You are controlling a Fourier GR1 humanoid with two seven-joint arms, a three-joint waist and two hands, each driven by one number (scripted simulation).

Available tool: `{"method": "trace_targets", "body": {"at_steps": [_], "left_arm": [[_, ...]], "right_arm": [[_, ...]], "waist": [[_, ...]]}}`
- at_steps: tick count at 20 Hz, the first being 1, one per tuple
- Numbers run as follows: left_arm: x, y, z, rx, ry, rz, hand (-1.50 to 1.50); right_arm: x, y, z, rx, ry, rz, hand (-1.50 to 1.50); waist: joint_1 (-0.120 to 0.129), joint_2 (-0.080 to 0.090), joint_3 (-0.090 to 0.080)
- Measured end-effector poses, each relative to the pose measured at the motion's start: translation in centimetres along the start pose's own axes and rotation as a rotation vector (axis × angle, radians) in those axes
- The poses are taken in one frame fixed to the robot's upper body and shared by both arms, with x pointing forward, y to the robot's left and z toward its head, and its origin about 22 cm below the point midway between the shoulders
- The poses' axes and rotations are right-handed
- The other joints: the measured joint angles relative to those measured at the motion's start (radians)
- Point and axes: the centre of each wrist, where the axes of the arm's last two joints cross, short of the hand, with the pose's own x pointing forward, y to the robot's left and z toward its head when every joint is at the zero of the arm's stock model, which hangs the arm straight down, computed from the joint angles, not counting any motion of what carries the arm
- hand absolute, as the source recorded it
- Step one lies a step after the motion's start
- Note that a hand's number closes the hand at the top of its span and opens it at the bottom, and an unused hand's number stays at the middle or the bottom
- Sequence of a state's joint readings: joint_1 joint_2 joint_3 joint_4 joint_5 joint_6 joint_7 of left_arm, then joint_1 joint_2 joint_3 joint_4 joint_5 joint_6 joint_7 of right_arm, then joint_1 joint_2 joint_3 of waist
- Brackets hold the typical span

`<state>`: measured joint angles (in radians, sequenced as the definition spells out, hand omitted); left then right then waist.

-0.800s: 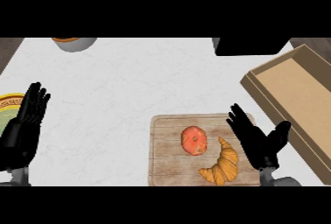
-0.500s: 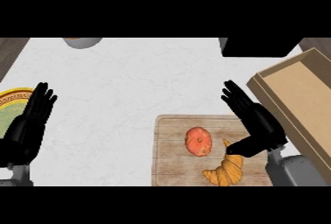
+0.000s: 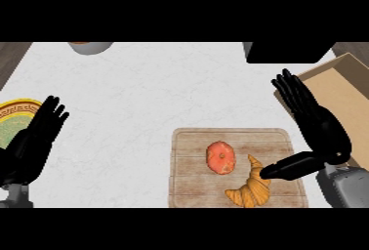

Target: Pick the squash from the cutting board and place it in the cardboard box

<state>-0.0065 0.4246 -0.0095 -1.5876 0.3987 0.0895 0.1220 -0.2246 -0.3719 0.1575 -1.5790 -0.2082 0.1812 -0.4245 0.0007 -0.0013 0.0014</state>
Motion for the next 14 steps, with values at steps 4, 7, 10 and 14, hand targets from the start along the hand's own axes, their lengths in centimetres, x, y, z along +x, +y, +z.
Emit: {"method": "trace_targets", "body": {"at_steps": [4, 7, 10, 14], "left_arm": [[0.2, 0.5, -0.1, 0.002, 0.012, 0.006, 0.00], [0.1, 0.2, -0.2, -0.001, 0.021, 0.009, 0.00], [0.3, -0.5, -0.2, -0.002, 0.026, 0.013, 0.00], [0.6, -0.8, 0.0, -0.006, 0.026, 0.014, 0.00]], "right_arm": [[2.1, -1.7, -0.3, 0.181, 0.019, 0.176, -1.50], [3.9, -2.3, -1.1, 0.324, 0.087, 0.375, -1.50], [5.4, -2.0, -2.2, 0.442, 0.172, 0.541, -1.50], [7.3, 0.2, -3.7, 0.566, 0.281, 0.704, -1.50]], "waist": [[-0.003, -0.002, -0.002], [-0.005, -0.004, -0.004], [-0.002, -0.004, -0.004], [0.005, -0.005, -0.004]]}}
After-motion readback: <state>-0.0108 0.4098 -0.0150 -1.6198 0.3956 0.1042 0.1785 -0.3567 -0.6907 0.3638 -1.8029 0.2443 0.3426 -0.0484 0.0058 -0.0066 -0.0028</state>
